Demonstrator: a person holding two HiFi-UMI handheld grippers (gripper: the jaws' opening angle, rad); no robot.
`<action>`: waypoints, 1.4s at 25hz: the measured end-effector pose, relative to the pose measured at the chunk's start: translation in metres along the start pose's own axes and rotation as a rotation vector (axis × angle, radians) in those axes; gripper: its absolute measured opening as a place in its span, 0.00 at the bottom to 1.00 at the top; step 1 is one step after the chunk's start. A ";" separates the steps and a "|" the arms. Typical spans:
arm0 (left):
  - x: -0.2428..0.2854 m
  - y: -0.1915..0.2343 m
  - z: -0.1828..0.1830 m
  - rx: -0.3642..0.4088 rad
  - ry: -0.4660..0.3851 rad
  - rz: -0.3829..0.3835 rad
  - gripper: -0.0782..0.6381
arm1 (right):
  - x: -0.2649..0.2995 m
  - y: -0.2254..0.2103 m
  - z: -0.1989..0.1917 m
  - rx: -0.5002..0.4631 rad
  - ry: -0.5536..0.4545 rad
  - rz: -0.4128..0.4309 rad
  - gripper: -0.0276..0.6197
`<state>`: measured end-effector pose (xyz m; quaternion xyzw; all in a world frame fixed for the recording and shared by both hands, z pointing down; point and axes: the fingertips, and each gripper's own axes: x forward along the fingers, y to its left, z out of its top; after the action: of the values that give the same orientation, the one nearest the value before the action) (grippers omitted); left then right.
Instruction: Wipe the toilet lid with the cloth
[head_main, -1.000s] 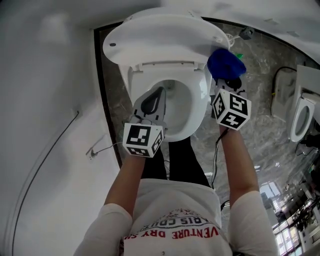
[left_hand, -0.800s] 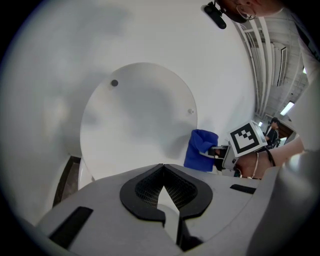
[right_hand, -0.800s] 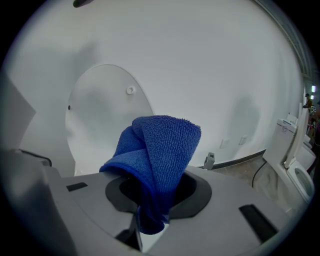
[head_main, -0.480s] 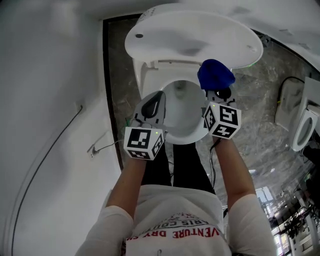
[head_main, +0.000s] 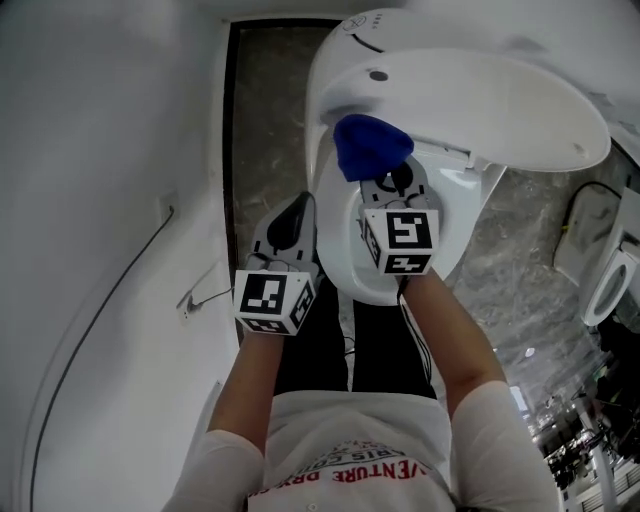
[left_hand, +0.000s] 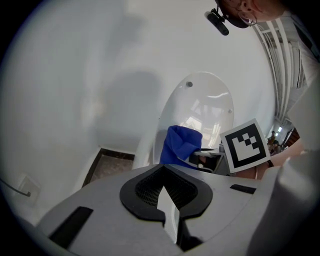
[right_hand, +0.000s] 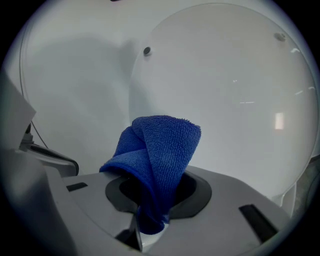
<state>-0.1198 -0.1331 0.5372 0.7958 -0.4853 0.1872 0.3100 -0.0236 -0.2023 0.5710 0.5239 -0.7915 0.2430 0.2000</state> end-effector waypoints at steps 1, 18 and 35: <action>-0.001 0.006 -0.002 -0.004 0.002 0.005 0.12 | 0.008 0.008 0.001 -0.009 -0.002 0.016 0.18; 0.009 0.005 -0.015 -0.012 0.030 -0.026 0.12 | 0.030 -0.009 0.001 0.002 -0.017 -0.011 0.18; 0.037 -0.076 -0.028 0.045 0.057 -0.110 0.12 | -0.015 -0.107 -0.019 0.033 -0.001 -0.114 0.18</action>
<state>-0.0351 -0.1127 0.5560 0.8224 -0.4277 0.2033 0.3152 0.0820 -0.2155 0.5967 0.5714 -0.7565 0.2439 0.2043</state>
